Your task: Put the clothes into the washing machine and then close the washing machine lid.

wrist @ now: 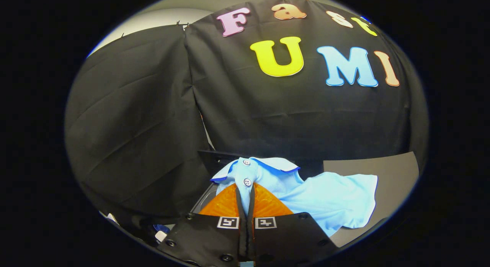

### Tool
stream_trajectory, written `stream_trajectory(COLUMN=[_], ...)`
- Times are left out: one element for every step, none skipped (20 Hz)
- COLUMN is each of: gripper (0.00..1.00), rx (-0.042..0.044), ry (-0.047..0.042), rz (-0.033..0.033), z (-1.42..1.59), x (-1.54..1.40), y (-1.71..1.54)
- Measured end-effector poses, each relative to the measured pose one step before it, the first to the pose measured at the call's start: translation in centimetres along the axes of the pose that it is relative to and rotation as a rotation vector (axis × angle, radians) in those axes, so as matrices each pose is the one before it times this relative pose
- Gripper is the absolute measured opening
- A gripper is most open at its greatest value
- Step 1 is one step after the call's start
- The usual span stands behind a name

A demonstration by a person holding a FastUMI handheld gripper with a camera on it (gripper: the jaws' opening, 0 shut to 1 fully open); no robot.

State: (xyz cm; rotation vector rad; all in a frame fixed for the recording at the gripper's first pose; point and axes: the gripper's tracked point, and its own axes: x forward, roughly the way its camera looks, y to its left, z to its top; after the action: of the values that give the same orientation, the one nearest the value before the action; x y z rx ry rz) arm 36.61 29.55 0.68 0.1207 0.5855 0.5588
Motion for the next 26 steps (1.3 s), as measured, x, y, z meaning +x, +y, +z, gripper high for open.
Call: stream_trajectory(gripper=[0.01, 0.01, 0.01, 0.01, 0.01, 0.01, 0.01, 0.01, 0.01, 0.01, 0.01, 0.01, 0.01, 0.01, 0.01, 0.01, 0.01, 0.01, 0.01, 0.01, 0.01, 0.01, 0.01, 0.01, 0.01, 0.01], rx=[0.00141, -0.00048, -0.00110, -0.00249, -0.00143, 0.00013, -0.00019, -0.00133, -0.00100, -0.00036, 0.00205, 0.00224, 0.00520, 0.00101, -0.00128, -0.00346, 0.00100, 0.00172, 0.00194, 0.00198, 0.00159, -0.00179, -0.00354, -0.00455, -0.00614, -0.00734], ry=[0.00768, 0.00619, 0.00365, 0.00376, 0.00274, 0.00309, 0.00464, 0.00497, 0.00626, 0.00594, 0.00394, 0.00131, 0.00700, 0.00678, 0.00752, 0.00971, 0.00580, 0.00685, 0.00718, 0.00824, 0.00939, 0.00857, 0.00481, 0.00627, 0.00413, -0.00056], rz=[0.00747, 0.00793, 0.00496, 0.00377, 0.00257, 0.00255, 0.00398, 0.00288, 0.00256, 0.00256, 0.00367, 0.00652, 0.00473, 0.00257, -0.00445, -0.00470, -0.00122, -0.00237, -0.00367, -0.00218, -0.00403, -0.00737, -0.01281, -0.01460, -0.01430, -0.01588], z=[-0.162, -0.358, -0.188, -0.132, -0.145, -0.278, -0.190, -0.338, -0.274, -0.297, -0.330, -0.516, -0.533, -0.500, -0.329, -0.464, -0.286, -0.355, -0.401, -0.599, -0.577, -0.748, -0.538, -0.617, -0.256, -0.272], x=[0.491, 0.336, 0.419, 0.428, 0.392, 0.420, 0.472, 0.440, 0.442, 0.536, 0.448, 0.427, 0.513, 0.421, 0.681, 0.483, 0.653, 0.497, 0.628, 0.673, 0.724, 0.590, 0.622, 0.722, 0.617, 0.677], y=[0.623, 0.724, 0.513, 0.562, 0.531, 0.496, 0.478, 0.551, 0.449, 0.394, 0.373, 0.523, 0.359, 0.314, 0.092, 0.179, 0.139, 0.182, 0.031, 0.140, 0.037, 0.091, -0.150, -0.074, -0.225, -0.250])
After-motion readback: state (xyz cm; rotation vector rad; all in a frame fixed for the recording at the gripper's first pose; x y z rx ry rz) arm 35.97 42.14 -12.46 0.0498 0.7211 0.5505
